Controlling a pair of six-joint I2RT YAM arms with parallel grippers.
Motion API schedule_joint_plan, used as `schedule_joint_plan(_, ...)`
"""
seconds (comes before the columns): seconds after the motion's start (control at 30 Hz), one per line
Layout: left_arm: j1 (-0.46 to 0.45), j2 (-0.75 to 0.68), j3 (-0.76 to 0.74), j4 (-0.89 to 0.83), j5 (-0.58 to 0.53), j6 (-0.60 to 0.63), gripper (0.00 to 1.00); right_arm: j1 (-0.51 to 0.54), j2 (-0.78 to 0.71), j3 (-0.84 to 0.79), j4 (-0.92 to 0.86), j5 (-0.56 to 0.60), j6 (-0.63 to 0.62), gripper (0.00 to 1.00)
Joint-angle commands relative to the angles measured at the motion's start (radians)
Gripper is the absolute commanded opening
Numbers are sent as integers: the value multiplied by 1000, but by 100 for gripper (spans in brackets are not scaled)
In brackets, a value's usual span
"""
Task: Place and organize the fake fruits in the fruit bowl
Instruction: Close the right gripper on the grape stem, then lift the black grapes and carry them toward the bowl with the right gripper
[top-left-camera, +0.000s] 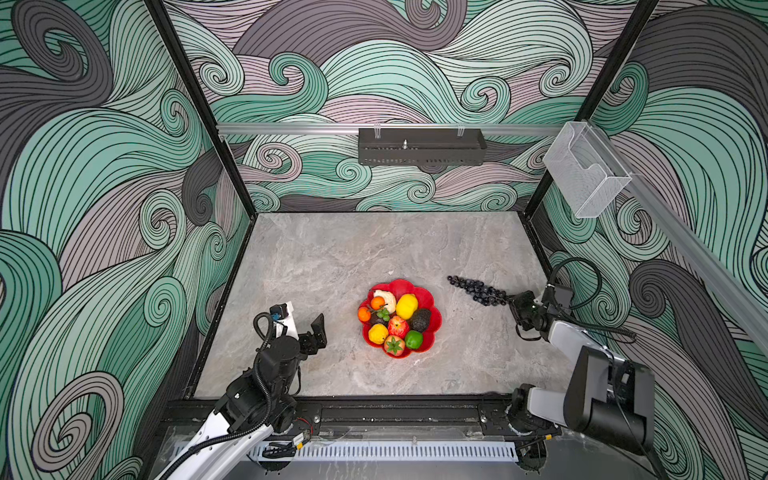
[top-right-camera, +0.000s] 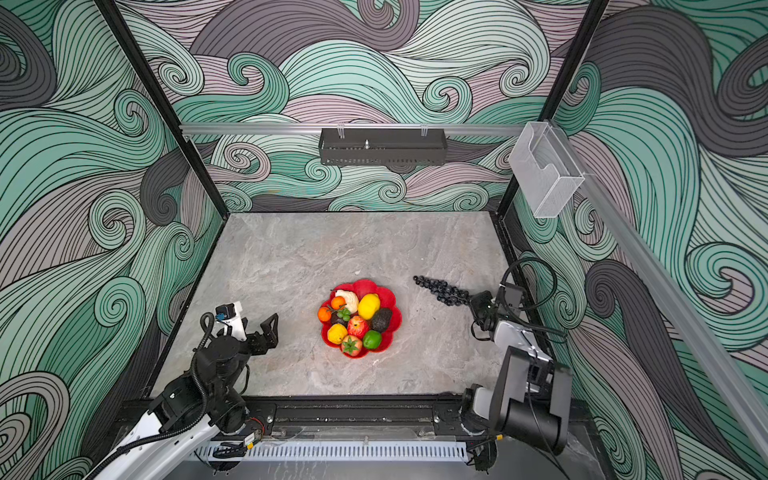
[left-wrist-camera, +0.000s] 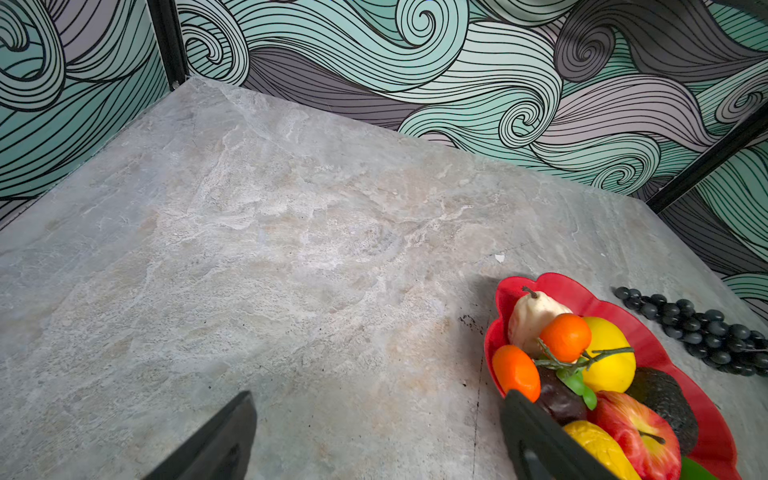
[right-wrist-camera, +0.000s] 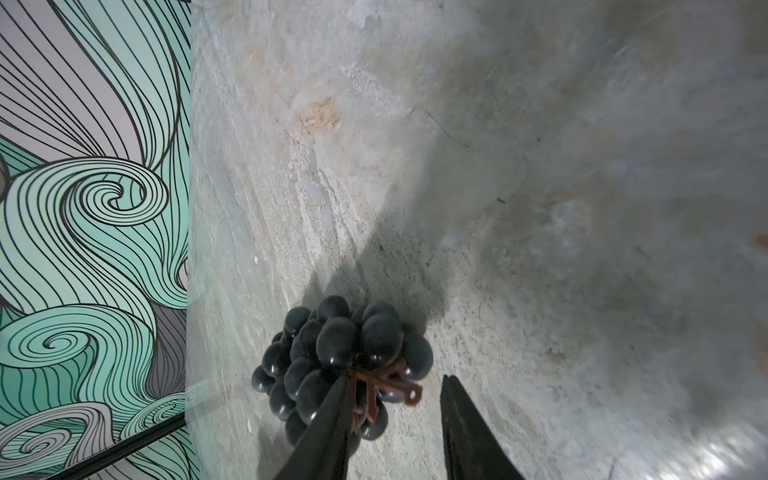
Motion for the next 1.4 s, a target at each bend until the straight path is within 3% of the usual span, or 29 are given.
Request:
schedule_joint_plan(0.0, 8, 14, 6, 24, -16, 16, 94, -18, 36, -12, 137, -35, 46, 36)
schedule_joint_plan(0.3, 8, 72, 12, 55, -11, 21, 94, -19, 119, -34, 233, -75, 76, 25)
schedule_joint_plan(0.87, 8, 105, 17, 70, -3, 23, 95, -4, 20, -30, 152, -97, 90, 22)
schedule_joint_plan(1.37, 9, 94, 15, 65, -7, 20, 95, 37, 46, -18, 157, -116, 86, 3)
